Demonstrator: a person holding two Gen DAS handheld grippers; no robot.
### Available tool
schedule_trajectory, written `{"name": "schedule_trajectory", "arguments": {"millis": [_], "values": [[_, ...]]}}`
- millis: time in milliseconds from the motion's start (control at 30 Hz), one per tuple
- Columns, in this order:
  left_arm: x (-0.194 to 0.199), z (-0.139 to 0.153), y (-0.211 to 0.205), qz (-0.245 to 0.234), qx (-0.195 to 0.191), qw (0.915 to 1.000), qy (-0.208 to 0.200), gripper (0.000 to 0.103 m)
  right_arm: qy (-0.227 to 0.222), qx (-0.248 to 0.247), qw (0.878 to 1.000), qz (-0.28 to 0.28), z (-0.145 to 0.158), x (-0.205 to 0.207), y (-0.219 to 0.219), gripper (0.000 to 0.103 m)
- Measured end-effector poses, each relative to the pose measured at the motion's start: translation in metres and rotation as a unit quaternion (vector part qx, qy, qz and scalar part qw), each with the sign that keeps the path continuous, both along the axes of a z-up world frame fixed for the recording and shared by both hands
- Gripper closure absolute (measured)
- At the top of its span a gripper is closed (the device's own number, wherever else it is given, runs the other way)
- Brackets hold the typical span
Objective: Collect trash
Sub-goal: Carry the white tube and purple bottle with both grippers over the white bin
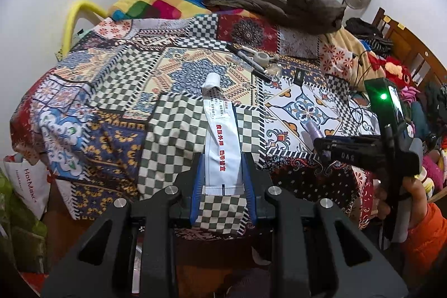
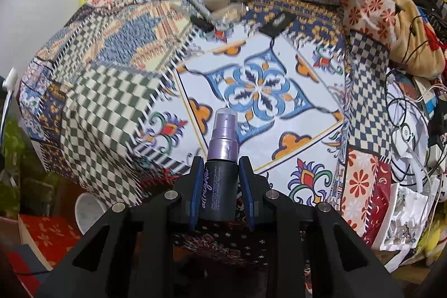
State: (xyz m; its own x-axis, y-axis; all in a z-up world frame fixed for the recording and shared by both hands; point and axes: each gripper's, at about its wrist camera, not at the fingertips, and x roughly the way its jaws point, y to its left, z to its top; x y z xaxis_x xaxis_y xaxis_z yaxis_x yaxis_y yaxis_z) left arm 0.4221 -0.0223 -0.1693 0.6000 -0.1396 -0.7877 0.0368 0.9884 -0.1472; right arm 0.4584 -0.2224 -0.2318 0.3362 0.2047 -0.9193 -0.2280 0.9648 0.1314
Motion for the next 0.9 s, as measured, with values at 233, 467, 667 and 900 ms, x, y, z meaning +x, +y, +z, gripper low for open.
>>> {"name": "schedule_trajectory", "arguments": {"millis": [233,467,667,900], "values": [[-0.031,0.028,0.024,0.023,0.002,0.9993,-0.029,0.077,-0.070,0.016,0.997,0.023,0.062,-0.019,0.024,0.080],[-0.074,0.057,0.054,0.059,0.002,0.9963,-0.063,0.077,-0.131,0.057,0.987,0.071,0.125,-0.056,0.065,0.080],[-0.116,0.070,0.084,0.088,0.001,0.9929,-0.079,0.077,-0.162,0.082,0.977,0.115,0.156,-0.095,0.104,0.080],[-0.168,0.071,0.126,0.126,0.003,0.9886,-0.082,0.077,-0.169,0.102,0.965,0.170,0.168,-0.141,0.153,0.080]]}}
